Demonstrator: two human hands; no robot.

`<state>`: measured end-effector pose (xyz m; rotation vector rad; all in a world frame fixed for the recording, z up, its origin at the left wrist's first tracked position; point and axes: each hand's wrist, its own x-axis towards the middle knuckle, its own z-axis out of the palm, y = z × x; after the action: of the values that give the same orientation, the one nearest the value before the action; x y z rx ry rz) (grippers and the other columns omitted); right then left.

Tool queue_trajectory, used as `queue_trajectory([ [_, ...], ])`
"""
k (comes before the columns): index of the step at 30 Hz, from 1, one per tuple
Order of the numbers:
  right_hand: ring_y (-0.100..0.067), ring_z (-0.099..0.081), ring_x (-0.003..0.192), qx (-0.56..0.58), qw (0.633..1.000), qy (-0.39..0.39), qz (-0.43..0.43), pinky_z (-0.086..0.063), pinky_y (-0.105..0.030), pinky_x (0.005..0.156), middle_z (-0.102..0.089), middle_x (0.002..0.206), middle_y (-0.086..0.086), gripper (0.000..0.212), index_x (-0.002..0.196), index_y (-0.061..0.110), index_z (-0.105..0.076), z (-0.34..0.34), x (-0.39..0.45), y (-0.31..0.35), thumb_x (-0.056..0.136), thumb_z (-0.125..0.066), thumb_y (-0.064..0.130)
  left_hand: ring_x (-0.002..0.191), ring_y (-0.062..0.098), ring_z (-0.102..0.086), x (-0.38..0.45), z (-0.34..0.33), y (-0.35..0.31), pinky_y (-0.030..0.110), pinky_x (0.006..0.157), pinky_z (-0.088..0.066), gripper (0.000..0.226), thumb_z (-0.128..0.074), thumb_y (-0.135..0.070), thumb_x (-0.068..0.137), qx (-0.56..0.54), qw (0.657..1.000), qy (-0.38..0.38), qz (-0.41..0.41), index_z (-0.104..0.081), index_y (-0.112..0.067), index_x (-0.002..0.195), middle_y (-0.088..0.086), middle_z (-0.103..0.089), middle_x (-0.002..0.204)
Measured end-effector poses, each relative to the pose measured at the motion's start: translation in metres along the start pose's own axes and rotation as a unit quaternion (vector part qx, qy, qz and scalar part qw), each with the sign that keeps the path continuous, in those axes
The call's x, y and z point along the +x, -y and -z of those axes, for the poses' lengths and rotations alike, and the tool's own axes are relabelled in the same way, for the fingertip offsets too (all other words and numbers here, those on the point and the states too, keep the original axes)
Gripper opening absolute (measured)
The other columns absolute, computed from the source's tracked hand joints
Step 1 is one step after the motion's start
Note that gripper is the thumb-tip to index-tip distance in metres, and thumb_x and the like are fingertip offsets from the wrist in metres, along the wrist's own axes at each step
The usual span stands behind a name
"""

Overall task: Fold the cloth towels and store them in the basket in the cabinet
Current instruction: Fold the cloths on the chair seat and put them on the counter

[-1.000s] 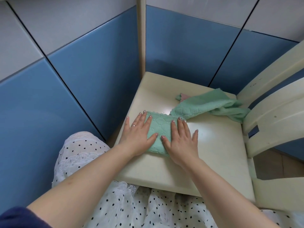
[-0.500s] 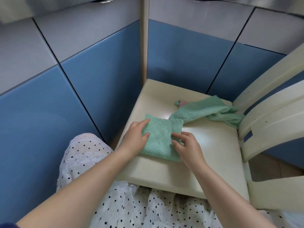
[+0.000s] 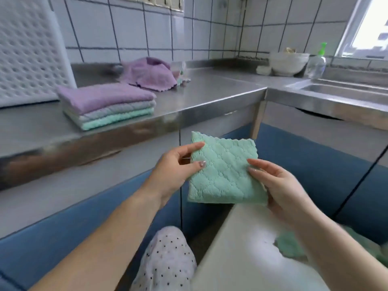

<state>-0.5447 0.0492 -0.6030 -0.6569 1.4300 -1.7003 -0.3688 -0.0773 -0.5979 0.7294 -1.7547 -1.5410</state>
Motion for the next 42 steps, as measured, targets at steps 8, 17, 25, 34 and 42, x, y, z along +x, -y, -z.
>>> queue_trajectory([
  [8,-0.016,-0.063,0.077,-0.029,0.974,0.195,0.111,-0.051,-0.025,0.06,-0.072,0.104,-0.005,0.026,0.094,0.018,-0.075,-0.144,0.043,0.137,0.091,-0.052,0.006,0.063,-0.005,-0.062,-0.01,0.119,-0.157,0.014,0.064,-0.052,0.023,-0.064,-0.019,0.088,0.166,0.953,-0.182,-0.177,-0.067,-0.033,0.105,-0.017,-0.063,0.078],
  [17,-0.024,-0.057,0.104,-0.146,0.963,0.208,0.088,-0.051,-0.026,0.061,-0.059,0.122,-0.006,0.015,0.092,0.018,-0.075,-0.257,0.117,0.129,0.086,-0.064,0.01,0.075,0.006,-0.059,0.005,0.199,-0.181,0.02,0.068,-0.043,0.01,-0.059,-0.032,0.091,0.396,0.884,-0.237,-0.069,-0.067,-0.032,0.095,-0.01,-0.063,0.087],
  [25,-0.031,-0.059,0.108,-0.235,0.949,0.179,0.107,-0.051,-0.048,0.093,-0.067,0.106,-0.009,0.015,0.073,0.024,-0.074,-0.261,0.139,0.107,0.085,-0.066,0.019,0.073,0.013,-0.041,0.032,0.221,-0.148,0.027,0.071,-0.03,0.015,-0.054,-0.039,0.09,0.498,0.841,-0.211,-0.005,-0.05,-0.031,0.078,-0.004,-0.045,0.082],
  [34,-0.016,-0.045,0.064,-0.427,0.862,0.145,0.23,-0.035,-0.026,0.061,-0.064,0.091,-0.021,0.021,0.084,0.011,-0.073,-0.263,0.142,0.113,0.09,-0.055,0.021,0.118,0.023,-0.047,0.026,0.21,-0.143,0.035,0.1,-0.04,0.034,-0.047,-0.053,0.09,0.613,0.753,-0.224,0.086,-0.062,-0.038,0.117,0.003,-0.053,0.125],
  [42,-0.015,-0.041,0.132,-0.609,0.622,0.232,0.435,-0.031,-0.032,0.108,-0.045,0.144,0.006,0.038,0.135,0.029,-0.05,-0.297,0.109,0.129,0.101,-0.034,0.022,0.119,0.028,-0.049,0.051,0.176,-0.149,0.041,0.102,-0.04,0.036,-0.034,-0.023,0.098,0.622,0.766,-0.159,0.008,-0.046,-0.014,0.131,0.011,-0.048,0.134],
])
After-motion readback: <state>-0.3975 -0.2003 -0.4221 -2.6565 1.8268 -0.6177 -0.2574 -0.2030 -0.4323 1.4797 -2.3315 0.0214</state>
